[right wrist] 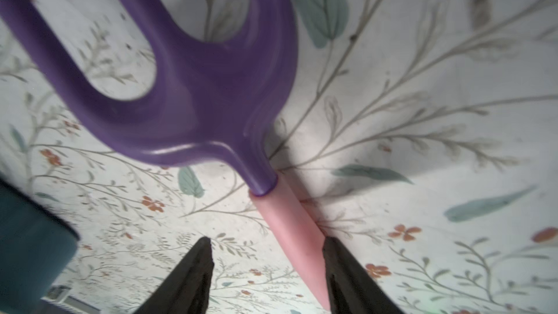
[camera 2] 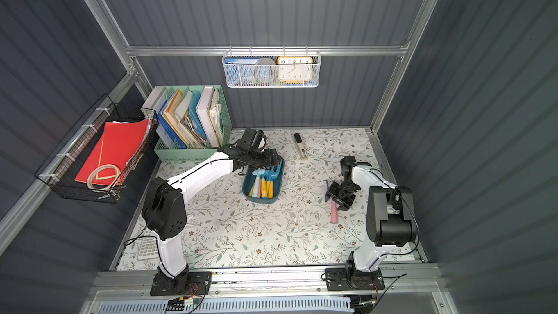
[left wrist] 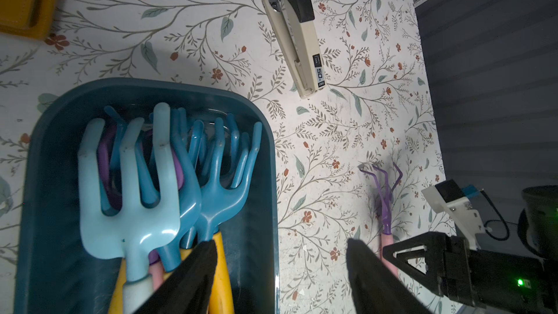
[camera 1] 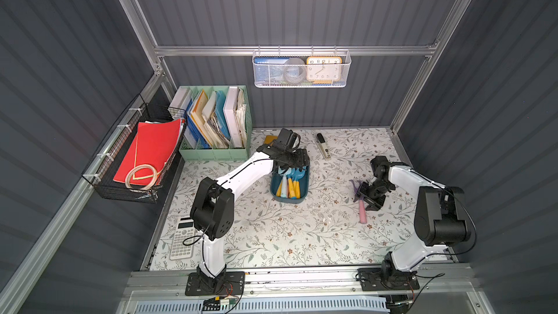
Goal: Put the rake into the storage box
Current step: Pick up the rake at the center of the board.
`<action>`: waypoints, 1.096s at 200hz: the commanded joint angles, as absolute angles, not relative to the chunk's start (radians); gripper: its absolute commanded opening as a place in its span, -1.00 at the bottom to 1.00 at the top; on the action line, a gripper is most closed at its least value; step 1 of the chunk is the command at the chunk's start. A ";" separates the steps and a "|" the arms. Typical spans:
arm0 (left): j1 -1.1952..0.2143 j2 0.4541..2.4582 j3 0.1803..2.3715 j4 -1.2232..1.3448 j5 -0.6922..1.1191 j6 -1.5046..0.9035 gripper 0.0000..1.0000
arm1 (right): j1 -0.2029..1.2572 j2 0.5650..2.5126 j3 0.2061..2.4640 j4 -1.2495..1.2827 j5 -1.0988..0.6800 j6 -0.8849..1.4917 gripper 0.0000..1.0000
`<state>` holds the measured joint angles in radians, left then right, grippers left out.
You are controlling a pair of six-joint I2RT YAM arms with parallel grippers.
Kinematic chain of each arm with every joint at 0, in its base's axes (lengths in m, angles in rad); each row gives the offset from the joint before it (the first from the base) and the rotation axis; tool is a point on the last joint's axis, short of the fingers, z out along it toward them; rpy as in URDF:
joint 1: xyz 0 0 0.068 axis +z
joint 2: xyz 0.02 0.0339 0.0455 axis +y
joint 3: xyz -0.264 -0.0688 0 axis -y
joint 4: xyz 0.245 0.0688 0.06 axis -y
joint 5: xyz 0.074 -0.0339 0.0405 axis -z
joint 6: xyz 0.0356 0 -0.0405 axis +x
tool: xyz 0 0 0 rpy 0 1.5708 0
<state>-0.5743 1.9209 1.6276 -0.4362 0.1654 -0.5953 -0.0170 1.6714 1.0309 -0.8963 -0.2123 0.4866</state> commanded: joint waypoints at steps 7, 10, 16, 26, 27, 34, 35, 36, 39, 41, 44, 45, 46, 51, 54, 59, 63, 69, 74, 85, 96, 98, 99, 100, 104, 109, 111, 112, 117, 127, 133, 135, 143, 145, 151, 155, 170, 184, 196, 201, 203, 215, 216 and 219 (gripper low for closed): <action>-0.575 1.910 1.637 -0.431 0.174 -0.579 0.45 | 0.020 1.661 1.042 -1.009 -0.075 0.434 0.23; -0.575 1.911 1.640 -0.431 0.175 -0.578 0.45 | 0.022 1.663 1.040 -1.012 -0.070 0.431 0.23; -0.575 1.916 1.647 -0.435 0.176 -0.574 0.45 | 0.028 1.667 1.035 -1.015 -0.064 0.427 0.22; -0.575 1.922 1.658 -0.441 0.180 -0.564 0.45 | 0.035 1.677 1.027 -1.009 -0.073 0.422 0.17; -0.575 1.923 1.660 -0.442 0.180 -0.563 0.45 | 0.035 1.677 1.027 -1.007 -0.076 0.421 0.16; -0.575 1.928 1.668 -0.445 0.184 -0.558 0.45 | 0.038 1.686 1.023 -0.998 -0.096 0.415 0.14; -0.575 1.929 1.669 -0.446 0.184 -0.558 0.45 | 0.038 1.688 1.023 -0.996 -0.099 0.415 0.13; -0.575 1.930 1.670 -0.446 0.185 -0.557 0.45 | 0.039 1.690 1.023 -0.995 -0.100 0.414 0.13; -0.575 1.931 1.673 -0.447 0.187 -0.556 0.45 | 0.041 1.695 1.023 -0.993 -0.107 0.412 0.12; -0.575 1.932 1.675 -0.450 0.187 -0.555 0.45 | 0.042 1.698 1.024 -0.990 -0.108 0.411 0.11; -0.575 1.933 1.678 -0.451 0.187 -0.555 0.45 | 0.044 1.704 1.025 -0.987 -0.112 0.410 0.09; -0.575 1.934 1.678 -0.452 0.188 -0.554 0.45 | 0.045 1.706 1.025 -0.985 -0.113 0.410 0.08; -0.575 1.934 1.679 -0.451 0.188 -0.554 0.45 | 0.046 1.707 1.025 -0.983 -0.116 0.409 0.08; -0.575 1.936 1.681 -0.451 0.191 -0.552 0.45 | 0.048 1.715 1.024 -0.976 -0.124 0.407 0.05; -0.575 1.935 1.682 -0.451 0.193 -0.552 0.45 | 0.051 1.720 1.023 -0.971 -0.130 0.404 0.03; -0.575 1.936 1.683 -0.452 0.195 -0.551 0.45 | 0.053 1.729 1.022 -0.965 -0.142 0.402 0.00; -0.575 1.935 1.684 -0.454 0.195 -0.551 0.45 | 0.054 1.739 1.022 -0.956 -0.152 0.399 -0.03; -0.575 1.933 1.682 -0.456 0.195 -0.551 0.45 | 0.056 1.751 1.020 -0.949 -0.165 0.394 -0.08; -0.575 1.931 1.681 -0.456 0.196 -0.548 0.45 | 0.058 1.762 1.021 -0.945 -0.175 0.392 -0.13; -0.575 1.928 1.680 -0.459 0.193 -0.545 0.45 | 0.059 1.782 1.022 -0.937 -0.189 0.388 -0.17; -0.575 1.925 1.679 -0.460 0.193 -0.542 0.45 | 0.061 1.800 1.024 -0.934 -0.198 0.383 -0.26; -0.575 1.924 1.678 -0.460 0.193 -0.542 0.45 | 0.060 1.802 1.024 -0.933 -0.200 0.382 -0.29; -0.575 1.923 1.678 -0.460 0.193 -0.542 0.45 | 0.060 1.802 1.025 -0.932 -0.200 0.381 -0.31; -0.575 1.923 1.677 -0.460 0.193 -0.542 0.45 | 0.061 1.804 1.026 -0.932 -0.201 0.381 -0.32; -0.575 1.920 1.678 -0.461 0.193 -0.541 0.45 | 0.063 1.807 1.028 -0.931 -0.204 0.379 -0.38; -0.575 1.918 1.677 -0.459 0.192 -0.544 0.45 | 0.067 1.812 1.030 -0.931 -0.207 0.375 -0.48; -0.575 1.917 1.677 -0.457 0.190 -0.544 0.45 | 0.068 1.811 1.031 -0.931 -0.208 0.373 -0.52; -0.575 1.917 1.677 -0.456 0.190 -0.545 0.45 | 0.069 1.811 1.032 -0.930 -0.209 0.373 -0.54; -0.574 1.913 1.674 -0.452 0.186 -0.547 0.45 | 0.072 1.811 1.035 -0.931 -0.210 0.370 -0.63; -0.575 1.911 1.673 -0.438 0.187 -0.555 0.45 | 0.084 1.801 1.046 -0.936 -0.207 0.367 -0.79; -0.574 1.910 1.674 -0.430 0.192 -0.563 0.45 | 0.089 1.792 1.056 -0.937 -0.207 0.368 -0.86; -0.575 1.911 1.675 -0.428 0.194 -0.566 0.45 | 0.091 1.788 1.060 -0.937 -0.212 0.368 -0.88; -0.575 1.913 1.681 -0.418 0.203 -0.569 0.45 | 0.094 1.770 1.081 -0.939 -0.235 0.373 -0.90; -0.575 1.913 1.682 -0.416 0.208 -0.569 0.45 | 0.094 1.766 1.088 -0.940 -0.245 0.373 -0.90; -0.575 1.916 1.689 -0.408 0.222 -0.574 0.45 | 0.094 1.749 1.107 -0.938 -0.302 0.378 -0.89; -0.575 1.919 1.693 -0.403 0.232 -0.575 0.47 | 0.095 1.737 1.119 -0.935 -0.330 0.384 -0.89; -0.575 1.930 1.716 -0.383 0.283 -0.568 0.53 | 0.102 1.698 1.164 -0.899 -0.452 0.384 -0.88; -0.575 1.940 1.734 -0.358 0.330 -0.552 0.67 | 0.120 1.668 1.200 -0.880 -0.519 0.359 -0.86; -0.575 1.944 1.742 -0.330 0.392 -0.544 0.75 | 0.125 1.646 1.214 -0.857 -0.607 0.335 -0.84; -0.575 1.945 1.745 -0.318 0.415 -0.543 0.77 | 0.126 1.638 1.212 -0.841 -0.639 0.334 -0.84; -0.575 1.946 1.747 -0.313 0.422 -0.542 0.78 | 0.126 1.635 1.212 -0.837 -0.652 0.332 -0.84; -0.575 1.949 1.750 -0.283 0.473 -0.545 0.79 | 0.130 1.626 1.213 -0.825 -0.709 0.320 -0.84; -0.575 1.950 1.749 -0.280 0.477 -0.546 0.79 | 0.130 1.624 1.213 -0.825 -0.712 0.319 -0.83; -0.577 1.950 1.750 -0.274 0.490 -0.547 0.79 | 0.132 1.624 1.213 -0.825 -0.718 0.316 -0.83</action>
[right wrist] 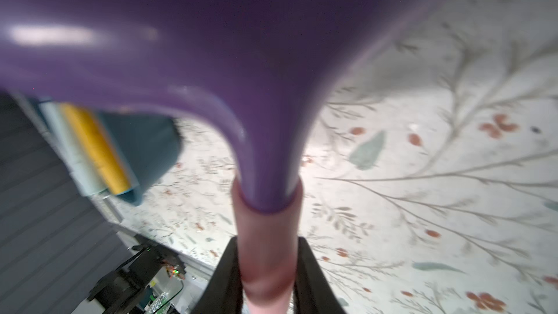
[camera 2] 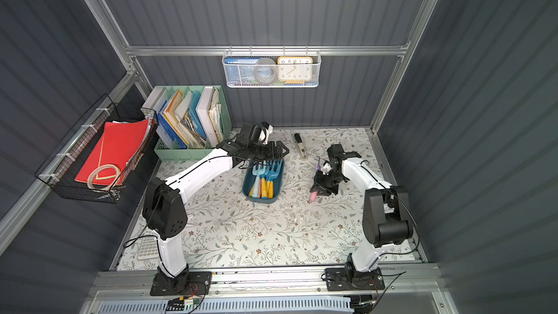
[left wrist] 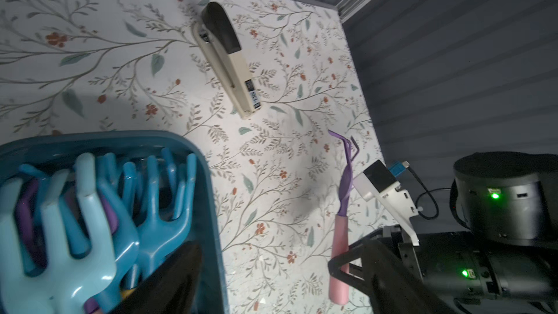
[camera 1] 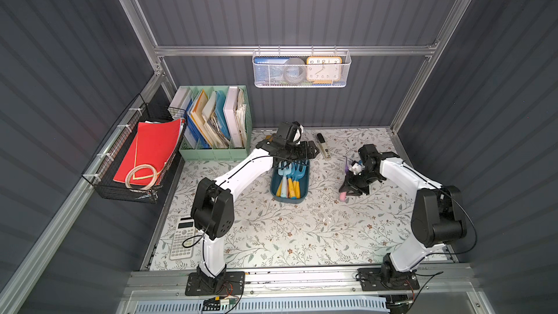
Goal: Put the rake into the storage box
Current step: Pick up the rake at the center of the board.
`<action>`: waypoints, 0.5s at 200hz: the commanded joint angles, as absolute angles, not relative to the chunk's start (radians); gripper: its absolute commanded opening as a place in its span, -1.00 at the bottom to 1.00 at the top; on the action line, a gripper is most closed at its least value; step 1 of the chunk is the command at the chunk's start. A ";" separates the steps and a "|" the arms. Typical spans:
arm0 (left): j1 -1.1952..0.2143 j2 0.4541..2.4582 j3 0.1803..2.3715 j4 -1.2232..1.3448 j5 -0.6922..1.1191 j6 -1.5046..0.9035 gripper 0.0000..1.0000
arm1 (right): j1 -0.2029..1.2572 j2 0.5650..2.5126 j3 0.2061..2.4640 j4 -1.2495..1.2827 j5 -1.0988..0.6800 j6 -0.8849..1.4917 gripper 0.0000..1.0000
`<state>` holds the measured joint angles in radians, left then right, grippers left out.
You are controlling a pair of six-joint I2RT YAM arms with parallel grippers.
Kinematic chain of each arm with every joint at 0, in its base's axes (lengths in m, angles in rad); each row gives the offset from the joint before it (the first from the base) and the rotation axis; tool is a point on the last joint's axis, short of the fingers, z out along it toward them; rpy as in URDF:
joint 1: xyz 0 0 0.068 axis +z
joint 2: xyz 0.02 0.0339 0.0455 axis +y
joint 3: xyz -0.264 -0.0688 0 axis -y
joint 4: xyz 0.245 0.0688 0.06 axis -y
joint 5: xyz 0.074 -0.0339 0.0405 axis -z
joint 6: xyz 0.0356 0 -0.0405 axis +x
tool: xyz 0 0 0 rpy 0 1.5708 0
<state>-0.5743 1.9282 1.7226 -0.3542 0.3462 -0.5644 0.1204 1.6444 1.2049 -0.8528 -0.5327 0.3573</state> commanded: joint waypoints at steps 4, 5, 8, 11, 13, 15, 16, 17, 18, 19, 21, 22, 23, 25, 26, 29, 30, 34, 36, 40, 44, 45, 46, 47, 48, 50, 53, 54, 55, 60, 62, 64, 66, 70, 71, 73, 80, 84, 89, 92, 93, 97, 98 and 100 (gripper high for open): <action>-0.578 1.951 1.748 -0.264 0.505 -0.549 0.79 | 0.135 1.623 1.215 -0.826 -0.724 0.312 -0.83; -0.578 1.951 1.748 -0.262 0.508 -0.550 0.79 | 0.135 1.623 1.216 -0.826 -0.726 0.311 -0.83; -0.578 1.953 1.748 -0.256 0.516 -0.550 0.78 | 0.136 1.623 1.217 -0.828 -0.731 0.308 -0.83; -0.580 1.953 1.748 -0.249 0.523 -0.552 0.77 | 0.139 1.623 1.219 -0.831 -0.734 0.305 -0.83; -0.581 1.955 1.748 -0.246 0.528 -0.552 0.76 | 0.139 1.623 1.221 -0.831 -0.735 0.304 -0.83; -0.582 1.956 1.748 -0.244 0.534 -0.552 0.76 | 0.141 1.623 1.221 -0.831 -0.736 0.304 -0.83; -0.582 1.957 1.748 -0.242 0.536 -0.551 0.75 | 0.142 1.623 1.221 -0.831 -0.736 0.303 -0.84; -0.583 1.957 1.748 -0.241 0.538 -0.551 0.75 | 0.143 1.623 1.220 -0.831 -0.736 0.303 -0.83; -0.584 1.957 1.749 -0.240 0.540 -0.551 0.74 | 0.144 1.623 1.221 -0.832 -0.737 0.302 -0.83; -0.584 1.959 1.750 -0.240 0.542 -0.550 0.74 | 0.144 1.623 1.222 -0.832 -0.737 0.302 -0.83; -0.585 1.961 1.750 -0.238 0.546 -0.549 0.73 | 0.145 1.623 1.223 -0.833 -0.739 0.300 -0.83; -0.586 1.962 1.750 -0.238 0.548 -0.548 0.72 | 0.146 1.623 1.224 -0.833 -0.740 0.300 -0.83; -0.587 1.963 1.751 -0.237 0.550 -0.547 0.71 | 0.147 1.623 1.224 -0.834 -0.740 0.299 -0.83; -0.589 1.965 1.752 -0.236 0.554 -0.546 0.69 | 0.148 1.623 1.225 -0.835 -0.743 0.296 -0.83; -0.590 1.966 1.754 -0.236 0.555 -0.545 0.69 | 0.148 1.623 1.225 -0.835 -0.743 0.295 -0.83; -0.592 1.969 1.757 -0.237 0.559 -0.543 0.65 | 0.152 1.622 1.224 -0.835 -0.746 0.293 -0.83; -0.593 1.970 1.758 -0.237 0.560 -0.542 0.64 | 0.153 1.622 1.226 -0.836 -0.747 0.293 -0.83; -0.596 1.977 1.762 -0.239 0.562 -0.540 0.59 | 0.155 1.620 1.226 -0.835 -0.749 0.291 -0.83; -0.599 1.979 1.767 -0.239 0.564 -0.539 0.57 | 0.157 1.620 1.228 -0.835 -0.750 0.289 -0.83; -0.602 1.985 1.773 -0.243 0.565 -0.537 0.53 | 0.160 1.619 1.229 -0.835 -0.753 0.287 -0.83; -0.605 1.994 1.783 -0.252 0.565 -0.534 0.50 | 0.164 1.618 1.231 -0.835 -0.758 0.282 -0.83; -0.606 1.997 1.786 -0.256 0.565 -0.533 0.50 | 0.165 1.617 1.232 -0.835 -0.759 0.281 -0.83; -0.607 1.999 1.789 -0.259 0.565 -0.532 0.49 | 0.166 1.617 1.231 -0.835 -0.761 0.280 -0.83; -0.608 2.001 1.793 -0.262 0.565 -0.530 0.49 | 0.167 1.617 1.231 -0.834 -0.763 0.281 -0.83; -0.608 2.003 1.796 -0.265 0.565 -0.528 0.48 | 0.167 1.616 1.232 -0.833 -0.764 0.279 -0.83; -0.610 2.009 1.803 -0.272 0.565 -0.525 0.48 | 0.169 1.615 1.233 -0.833 -0.767 0.278 -0.83; -0.612 2.016 1.812 -0.284 0.563 -0.520 0.48 | 0.173 1.615 1.233 -0.832 -0.772 0.276 -0.83; -0.612 2.018 1.816 -0.288 0.561 -0.519 0.48 | 0.174 1.615 1.234 -0.831 -0.772 0.275 -0.83; -0.614 2.020 1.820 -0.290 0.560 -0.517 0.48 | 0.175 1.614 1.234 -0.830 -0.774 0.275 -0.83; -0.616 2.029 1.834 -0.303 0.551 -0.511 0.48 | 0.180 1.613 1.234 -0.830 -0.775 0.271 -0.83; -0.618 2.034 1.838 -0.308 0.547 -0.507 0.48 | 0.182 1.612 1.236 -0.830 -0.777 0.269 -0.83; -0.618 2.038 1.842 -0.312 0.544 -0.504 0.47 | 0.185 1.612 1.236 -0.831 -0.778 0.267 -0.83; -0.620 2.042 1.847 -0.317 0.542 -0.501 0.47 | 0.187 1.612 1.237 -0.832 -0.780 0.265 -0.83; -0.621 2.048 1.855 -0.324 0.538 -0.498 0.46 | 0.190 1.612 1.238 -0.832 -0.784 0.261 -0.83; -0.621 2.050 1.856 -0.324 0.538 -0.497 0.46 | 0.192 1.611 1.238 -0.831 -0.785 0.260 -0.83; -0.622 2.053 1.858 -0.325 0.537 -0.498 0.45 | 0.195 1.611 1.239 -0.832 -0.788 0.258 -0.83; -0.622 2.064 1.869 -0.329 0.535 -0.499 0.42 | 0.203 1.610 1.243 -0.836 -0.791 0.252 -0.83; -0.622 2.071 1.877 -0.332 0.536 -0.496 0.42 | 0.208 1.608 1.245 -0.838 -0.792 0.249 -0.83; -0.622 2.079 1.884 -0.336 0.540 -0.494 0.41 | 0.214 1.606 1.246 -0.839 -0.791 0.242 -0.83; -0.623 2.082 1.888 -0.338 0.540 -0.493 0.41 | 0.217 1.605 1.247 -0.841 -0.791 0.239 -0.83; -0.622 2.084 1.889 -0.340 0.540 -0.493 0.41 | 0.218 1.605 1.247 -0.842 -0.791 0.239 -0.83; -0.623 2.090 1.895 -0.344 0.539 -0.493 0.40 | 0.222 1.603 1.251 -0.843 -0.789 0.237 -0.83; -0.623 2.091 1.897 -0.345 0.539 -0.493 0.40 | 0.223 1.602 1.251 -0.843 -0.789 0.236 -0.83; -0.623 2.094 1.899 -0.347 0.539 -0.493 0.40 | 0.224 1.602 1.251 -0.844 -0.787 0.235 -0.83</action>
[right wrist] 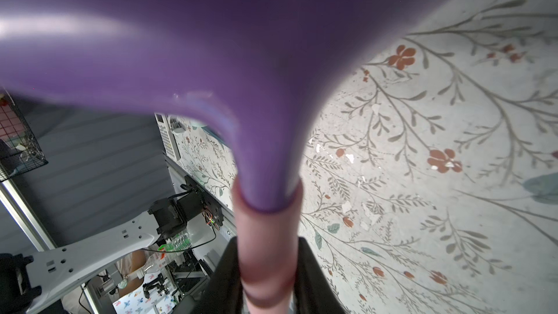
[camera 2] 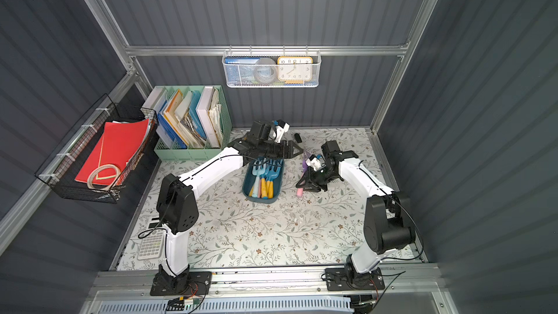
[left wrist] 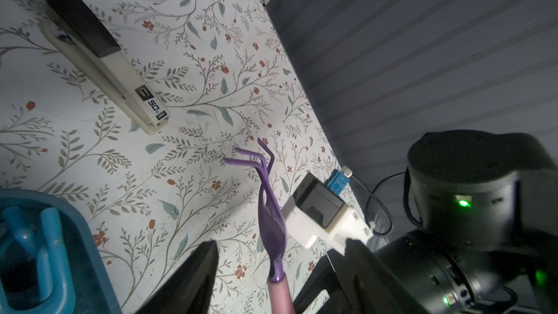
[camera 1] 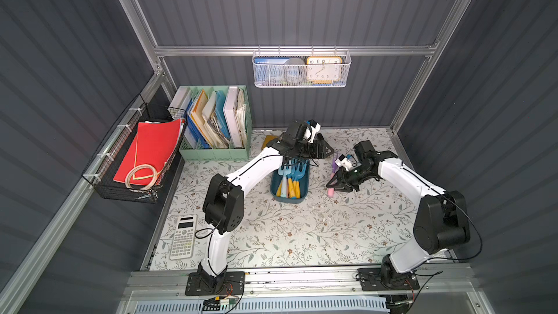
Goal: Put the rake into the storage box
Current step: Pick up the rake at the center of the board, then place the rake in the storage box.
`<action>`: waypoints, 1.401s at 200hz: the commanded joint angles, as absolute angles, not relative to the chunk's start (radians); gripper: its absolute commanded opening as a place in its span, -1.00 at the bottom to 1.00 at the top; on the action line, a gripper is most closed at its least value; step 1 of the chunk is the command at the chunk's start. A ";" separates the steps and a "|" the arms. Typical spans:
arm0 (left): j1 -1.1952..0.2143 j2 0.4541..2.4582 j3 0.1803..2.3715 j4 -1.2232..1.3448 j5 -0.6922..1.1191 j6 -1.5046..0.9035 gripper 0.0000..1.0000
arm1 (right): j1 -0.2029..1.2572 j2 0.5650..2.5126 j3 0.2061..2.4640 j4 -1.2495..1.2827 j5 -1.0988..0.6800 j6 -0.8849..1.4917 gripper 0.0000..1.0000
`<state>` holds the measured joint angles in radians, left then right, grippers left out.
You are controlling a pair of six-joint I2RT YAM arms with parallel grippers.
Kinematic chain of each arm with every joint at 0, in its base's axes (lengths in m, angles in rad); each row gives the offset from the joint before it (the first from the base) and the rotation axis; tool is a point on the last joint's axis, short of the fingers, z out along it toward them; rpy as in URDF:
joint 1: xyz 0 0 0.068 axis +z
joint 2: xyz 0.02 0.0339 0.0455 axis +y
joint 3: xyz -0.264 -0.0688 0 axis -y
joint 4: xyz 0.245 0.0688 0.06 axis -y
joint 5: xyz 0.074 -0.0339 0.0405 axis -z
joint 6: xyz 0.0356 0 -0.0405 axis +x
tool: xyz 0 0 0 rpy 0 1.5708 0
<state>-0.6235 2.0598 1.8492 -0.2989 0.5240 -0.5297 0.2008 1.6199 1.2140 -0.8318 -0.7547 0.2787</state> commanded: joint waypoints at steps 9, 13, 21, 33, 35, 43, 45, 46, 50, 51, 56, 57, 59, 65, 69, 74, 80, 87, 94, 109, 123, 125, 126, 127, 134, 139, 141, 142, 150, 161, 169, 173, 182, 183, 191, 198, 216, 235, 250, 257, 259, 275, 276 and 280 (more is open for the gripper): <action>-0.621 2.106 1.910 -0.356 0.539 -0.492 0.38 | 0.227 1.599 1.253 -0.845 -0.784 0.233 -0.83; -0.623 2.110 1.914 -0.361 0.540 -0.491 0.38 | 0.227 1.597 1.252 -0.845 -0.783 0.233 -0.83; -0.623 2.116 1.917 -0.368 0.539 -0.490 0.35 | 0.228 1.593 1.253 -0.845 -0.783 0.231 -0.83; -0.624 2.121 1.915 -0.370 0.535 -0.489 0.29 | 0.229 1.592 1.252 -0.844 -0.779 0.231 -0.83; -0.624 2.122 1.916 -0.370 0.535 -0.490 0.29 | 0.229 1.592 1.252 -0.845 -0.778 0.230 -0.83; -0.624 2.126 1.917 -0.369 0.537 -0.489 0.27 | 0.229 1.592 1.253 -0.848 -0.776 0.231 -0.83; -0.625 2.127 1.916 -0.370 0.536 -0.490 0.26 | 0.229 1.592 1.254 -0.848 -0.777 0.230 -0.82; -0.625 2.128 1.917 -0.370 0.536 -0.490 0.26 | 0.229 1.591 1.254 -0.848 -0.777 0.230 -0.82; -0.624 2.131 1.918 -0.372 0.535 -0.490 0.25 | 0.228 1.590 1.253 -0.848 -0.778 0.229 -0.82; -0.624 2.132 1.919 -0.372 0.535 -0.490 0.24 | 0.228 1.591 1.253 -0.848 -0.778 0.229 -0.82; -0.626 2.135 1.921 -0.374 0.536 -0.488 0.21 | 0.229 1.592 1.254 -0.848 -0.778 0.231 -0.82; -0.626 2.136 1.921 -0.374 0.537 -0.488 0.21 | 0.229 1.592 1.255 -0.848 -0.776 0.231 -0.82; -0.626 2.137 1.923 -0.375 0.536 -0.488 0.20 | 0.230 1.592 1.254 -0.848 -0.776 0.231 -0.82; -0.626 2.141 1.925 -0.375 0.538 -0.487 0.18 | 0.230 1.593 1.254 -0.848 -0.776 0.232 -0.82; -0.626 2.144 1.928 -0.375 0.539 -0.486 0.18 | 0.230 1.595 1.255 -0.847 -0.776 0.233 -0.81; -0.626 2.148 1.932 -0.376 0.541 -0.486 0.17 | 0.230 1.597 1.256 -0.847 -0.778 0.232 -0.82; -0.628 2.154 1.937 -0.374 0.544 -0.483 0.16 | 0.232 1.599 1.256 -0.848 -0.777 0.232 -0.81; -0.630 2.160 1.944 -0.370 0.550 -0.482 0.15 | 0.232 1.603 1.258 -0.849 -0.776 0.232 -0.81; -0.632 2.168 1.952 -0.368 0.553 -0.480 0.15 | 0.234 1.605 1.262 -0.851 -0.774 0.232 -0.82; -0.633 2.187 1.966 -0.362 0.565 -0.484 0.01 | 0.237 1.613 1.269 -0.859 -0.765 0.229 -0.81; -0.634 2.202 1.979 -0.366 0.583 -0.485 -0.11 | 0.238 1.617 1.276 -0.863 -0.752 0.229 -0.80; -0.634 2.203 1.978 -0.367 0.586 -0.484 -0.13 | 0.239 1.616 1.277 -0.863 -0.751 0.229 -0.80; -0.634 2.203 1.977 -0.365 0.588 -0.483 -0.15 | 0.238 1.617 1.278 -0.864 -0.751 0.230 -0.80; -0.634 2.204 1.977 -0.364 0.589 -0.483 -0.16 | 0.238 1.617 1.278 -0.864 -0.751 0.229 -0.80; -0.634 2.204 1.975 -0.359 0.594 -0.484 -0.25 | 0.238 1.618 1.279 -0.863 -0.748 0.230 -0.79; -0.634 2.203 1.973 -0.355 0.596 -0.483 -0.31 | 0.238 1.617 1.280 -0.862 -0.743 0.233 -0.79; -0.633 2.203 1.973 -0.354 0.597 -0.483 -0.34 | 0.238 1.617 1.281 -0.860 -0.741 0.234 -0.79; -0.633 2.203 1.973 -0.352 0.597 -0.482 -0.36 | 0.238 1.618 1.281 -0.861 -0.740 0.235 -0.79; -0.634 2.203 1.972 -0.350 0.598 -0.481 -0.51 | 0.238 1.621 1.285 -0.863 -0.734 0.236 -0.78; -0.633 2.201 1.969 -0.350 0.597 -0.479 -0.72 | 0.238 1.625 1.289 -0.863 -0.716 0.243 -0.78; -0.634 2.201 1.970 -0.352 0.594 -0.479 -0.87 | 0.238 1.629 1.297 -0.866 -0.712 0.239 -0.77; -0.634 2.201 1.970 -0.355 0.591 -0.478 -0.94 | 0.238 1.629 1.298 -0.867 -0.711 0.239 -0.76; -0.634 2.201 1.970 -0.360 0.582 -0.477 -1.00 | 0.238 1.628 1.301 -0.859 -0.705 0.245 -0.76; -0.634 2.201 1.970 -0.362 0.580 -0.478 -1.00 | 0.238 1.629 1.301 -0.859 -0.704 0.246 -0.76; -0.634 2.199 1.970 -0.369 0.572 -0.477 -1.00 | 0.238 1.629 1.304 -0.852 -0.703 0.250 -0.76; -0.632 2.193 1.967 -0.375 0.562 -0.476 -1.00 | 0.238 1.631 1.307 -0.850 -0.700 0.254 -0.74; -0.633 2.171 1.952 -0.377 0.549 -0.488 -1.00 | 0.238 1.626 1.315 -0.839 -0.667 0.275 -0.32; -0.632 2.145 1.944 -0.380 0.528 -0.487 -1.00 | 0.233 1.621 1.315 -0.821 -0.607 0.306 0.04; -0.628 2.127 1.944 -0.400 0.502 -0.474 -1.00 | 0.224 1.623 1.308 -0.797 -0.589 0.335 0.06; -0.624 2.120 1.944 -0.415 0.488 -0.465 -1.00 | 0.216 1.623 1.300 -0.781 -0.583 0.353 0.07; -0.622 2.117 1.944 -0.418 0.484 -0.462 -1.00 | 0.214 1.623 1.297 -0.776 -0.583 0.357 0.07; -0.601 2.095 1.932 -0.438 0.470 -0.447 -1.00 | 0.201 1.624 1.274 -0.735 -0.589 0.387 0.07; -0.600 2.094 1.931 -0.438 0.468 -0.446 -1.00 | 0.200 1.624 1.274 -0.735 -0.589 0.388 0.07; -0.591 2.086 1.925 -0.441 0.466 -0.443 -1.00 | 0.197 1.626 1.273 -0.733 -0.589 0.391 0.07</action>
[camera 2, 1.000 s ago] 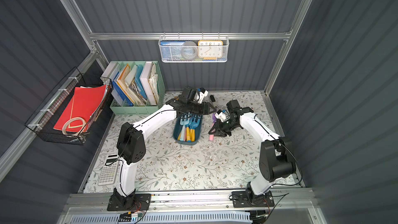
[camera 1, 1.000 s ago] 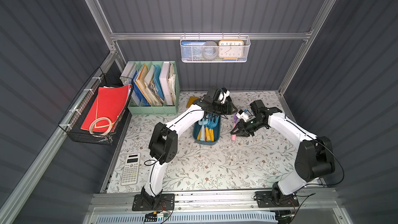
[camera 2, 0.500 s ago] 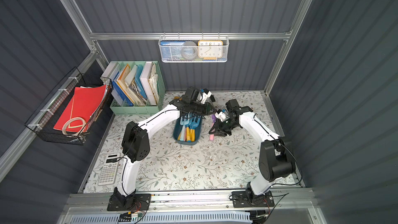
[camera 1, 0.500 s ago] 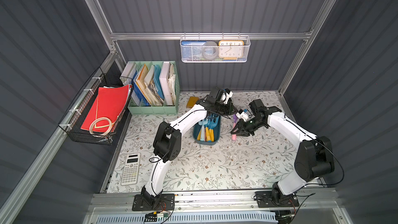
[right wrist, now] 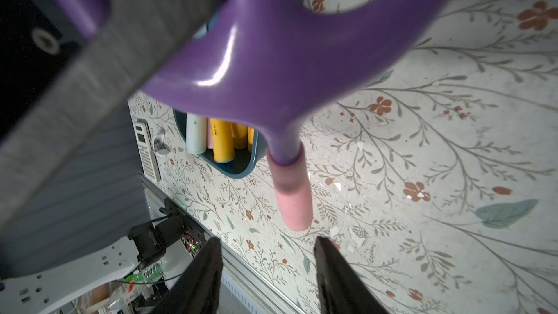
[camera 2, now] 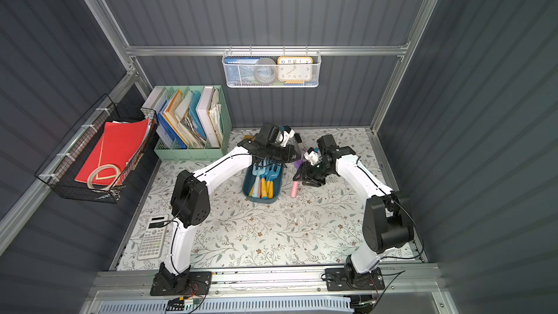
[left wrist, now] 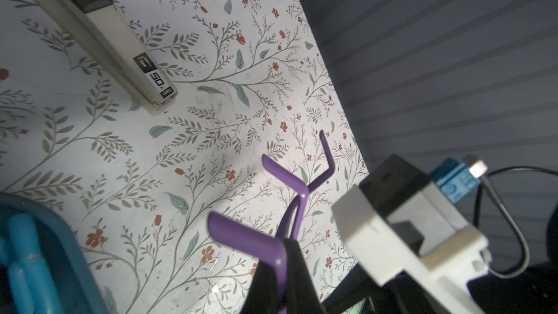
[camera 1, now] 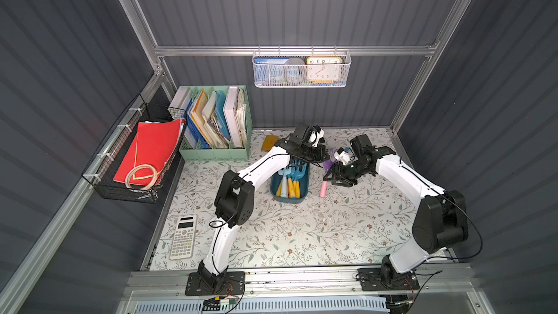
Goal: Put the rake into the storage box
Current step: Place the rake in the storage box.
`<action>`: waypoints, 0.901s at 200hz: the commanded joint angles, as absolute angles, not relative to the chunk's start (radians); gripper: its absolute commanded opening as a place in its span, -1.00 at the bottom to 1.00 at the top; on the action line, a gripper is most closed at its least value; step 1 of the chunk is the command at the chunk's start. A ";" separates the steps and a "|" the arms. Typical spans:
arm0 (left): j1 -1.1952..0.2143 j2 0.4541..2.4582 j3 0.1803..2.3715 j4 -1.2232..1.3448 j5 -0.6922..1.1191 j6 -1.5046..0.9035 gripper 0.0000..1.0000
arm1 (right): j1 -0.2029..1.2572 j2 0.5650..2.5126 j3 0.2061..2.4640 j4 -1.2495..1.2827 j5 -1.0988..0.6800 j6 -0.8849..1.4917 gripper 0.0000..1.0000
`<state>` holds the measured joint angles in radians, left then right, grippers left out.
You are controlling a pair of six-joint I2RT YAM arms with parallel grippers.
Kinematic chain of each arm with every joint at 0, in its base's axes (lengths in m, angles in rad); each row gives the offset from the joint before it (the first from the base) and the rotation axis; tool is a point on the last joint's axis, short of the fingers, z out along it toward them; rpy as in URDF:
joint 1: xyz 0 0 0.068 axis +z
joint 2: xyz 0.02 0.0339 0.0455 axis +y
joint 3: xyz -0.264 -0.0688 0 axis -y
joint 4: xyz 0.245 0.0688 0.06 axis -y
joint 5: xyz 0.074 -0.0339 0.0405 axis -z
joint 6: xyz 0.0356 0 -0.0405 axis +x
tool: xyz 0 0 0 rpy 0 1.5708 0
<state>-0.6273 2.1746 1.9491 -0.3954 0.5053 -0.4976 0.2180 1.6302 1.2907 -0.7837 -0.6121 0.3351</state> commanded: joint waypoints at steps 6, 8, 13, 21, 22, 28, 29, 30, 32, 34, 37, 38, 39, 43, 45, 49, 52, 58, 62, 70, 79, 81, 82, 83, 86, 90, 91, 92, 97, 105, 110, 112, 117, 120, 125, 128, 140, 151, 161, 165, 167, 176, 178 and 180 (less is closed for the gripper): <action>-0.581 2.074 1.916 -0.442 0.460 -0.441 -1.00 | 0.191 1.630 1.272 -0.737 -0.590 0.391 0.07; -0.578 2.070 1.912 -0.442 0.457 -0.439 -1.00 | 0.188 1.631 1.273 -0.736 -0.591 0.391 0.06; -0.571 2.060 1.902 -0.442 0.451 -0.437 -1.00 | 0.185 1.634 1.271 -0.738 -0.595 0.393 0.07; -0.555 2.043 1.882 -0.438 0.445 -0.434 -1.00 | 0.179 1.639 1.268 -0.734 -0.601 0.395 0.07; -0.553 2.040 1.880 -0.437 0.444 -0.434 -1.00 | 0.178 1.639 1.268 -0.735 -0.603 0.396 0.07; -0.540 2.026 1.864 -0.429 0.443 -0.434 -1.00 | 0.173 1.644 1.266 -0.734 -0.606 0.399 0.07; -0.539 2.025 1.861 -0.428 0.443 -0.435 -1.00 | 0.172 1.644 1.266 -0.733 -0.607 0.399 0.07; -0.537 2.023 1.858 -0.427 0.442 -0.435 -1.00 | 0.172 1.646 1.267 -0.733 -0.608 0.399 0.07; -0.533 2.018 1.854 -0.425 0.439 -0.435 -1.00 | 0.171 1.645 1.267 -0.733 -0.609 0.399 0.07; -0.529 2.015 1.849 -0.423 0.438 -0.436 -1.00 | 0.170 1.647 1.267 -0.733 -0.610 0.398 0.06; -0.523 2.010 1.842 -0.420 0.437 -0.434 -1.00 | 0.169 1.647 1.267 -0.733 -0.612 0.398 0.07; -0.522 2.008 1.841 -0.420 0.436 -0.434 -1.00 | 0.169 1.648 1.267 -0.733 -0.613 0.399 0.07; -0.520 2.006 1.838 -0.420 0.436 -0.434 -1.00 | 0.169 1.649 1.267 -0.733 -0.613 0.398 0.07; -0.514 2.000 1.830 -0.417 0.434 -0.433 -1.00 | 0.169 1.650 1.267 -0.732 -0.615 0.399 0.07; -0.511 1.996 1.827 -0.416 0.432 -0.432 -1.00 | 0.168 1.650 1.266 -0.732 -0.615 0.399 0.07; -0.505 1.992 1.823 -0.416 0.427 -0.430 -1.00 | 0.167 1.651 1.266 -0.730 -0.616 0.399 0.07; -0.502 1.988 1.819 -0.417 0.423 -0.428 -1.00 | 0.168 1.651 1.265 -0.729 -0.617 0.400 0.07; -0.495 1.981 1.810 -0.416 0.415 -0.425 -1.00 | 0.167 1.651 1.266 -0.728 -0.617 0.400 0.06; -0.491 1.979 1.804 -0.413 0.414 -0.423 -1.00 | 0.167 1.652 1.266 -0.728 -0.619 0.400 0.06; -0.488 1.977 1.795 -0.407 0.414 -0.421 -1.00 | 0.166 1.651 1.265 -0.726 -0.621 0.400 0.07; -0.486 1.980 1.788 -0.400 0.413 -0.416 -1.00 | 0.166 1.652 1.265 -0.722 -0.622 0.400 0.06; -0.486 1.981 1.786 -0.398 0.414 -0.416 -1.00 | 0.166 1.651 1.264 -0.722 -0.621 0.400 0.06; -0.486 1.981 1.785 -0.398 0.414 -0.415 -1.00 | 0.166 1.652 1.264 -0.722 -0.621 0.400 0.06; -0.486 1.983 1.784 -0.398 0.414 -0.415 -1.00 | 0.166 1.652 1.265 -0.723 -0.621 0.400 0.06; -0.486 1.985 1.781 -0.398 0.415 -0.414 -1.00 | 0.165 1.652 1.266 -0.723 -0.622 0.399 0.06; -0.486 1.988 1.776 -0.398 0.416 -0.411 -1.00 | 0.164 1.652 1.266 -0.723 -0.623 0.399 0.07; -0.486 1.991 1.776 -0.398 0.416 -0.412 -1.00 | 0.164 1.652 1.266 -0.723 -0.624 0.399 0.07; -0.486 1.992 1.774 -0.398 0.416 -0.411 -1.00 | 0.164 1.652 1.265 -0.722 -0.624 0.399 0.07; -0.486 1.994 1.765 -0.398 0.416 -0.408 -1.00 | 0.164 1.652 1.265 -0.721 -0.624 0.398 0.07; -0.487 2.000 1.748 -0.393 0.418 -0.413 -1.00 | 0.163 1.654 1.266 -0.721 -0.624 0.399 0.06; -0.487 2.002 1.734 -0.388 0.416 -0.420 -1.00 | 0.163 1.654 1.267 -0.722 -0.624 0.399 0.06; -0.488 2.002 1.727 -0.384 0.415 -0.425 -1.00 | 0.161 1.654 1.266 -0.724 -0.624 0.399 0.06; -0.487 1.999 1.706 -0.371 0.414 -0.435 -1.00 | 0.162 1.653 1.266 -0.724 -0.623 0.399 0.06; -0.488 1.995 1.691 -0.359 0.416 -0.442 -1.00 | 0.160 1.654 1.267 -0.725 -0.622 0.398 0.06; -0.488 1.989 1.671 -0.337 0.416 -0.453 -1.00 | 0.159 1.652 1.266 -0.726 -0.620 0.398 0.06; -0.488 1.987 1.653 -0.326 0.416 -0.458 -1.00 | 0.158 1.652 1.265 -0.726 -0.620 0.397 0.06; -0.488 1.976 1.613 -0.306 0.412 -0.471 -1.00 | 0.155 1.648 1.264 -0.722 -0.620 0.398 0.06; -0.488 1.971 1.586 -0.297 0.407 -0.477 -1.00 | 0.153 1.648 1.262 -0.720 -0.622 0.400 0.06; -0.488 1.969 1.566 -0.283 0.408 -0.486 -1.00 | 0.153 1.650 1.262 -0.719 -0.623 0.401 0.06; -0.488 1.968 1.562 -0.280 0.407 -0.488 -1.00 | 0.153 1.652 1.262 -0.718 -0.624 0.402 0.06; -0.488 1.968 1.560 -0.279 0.407 -0.489 -1.00 | 0.153 1.652 1.261 -0.717 -0.624 0.401 0.06; -0.487 1.971 1.554 -0.275 0.402 -0.494 -1.00 | 0.153 1.658 1.264 -0.720 -0.626 0.403 0.05; -0.488 1.972 1.554 -0.277 0.402 -0.496 -1.00 | 0.152 1.658 1.264 -0.721 -0.627 0.403 0.06; -0.488 1.971 1.555 -0.278 0.402 -0.496 -1.00 | 0.152 1.659 1.263 -0.720 -0.627 0.403 0.06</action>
<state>-0.4831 1.9999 1.5745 -0.3172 0.4152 -0.4854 0.1566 1.6440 1.2755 -0.7216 -0.6098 0.3996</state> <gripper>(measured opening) 0.074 0.527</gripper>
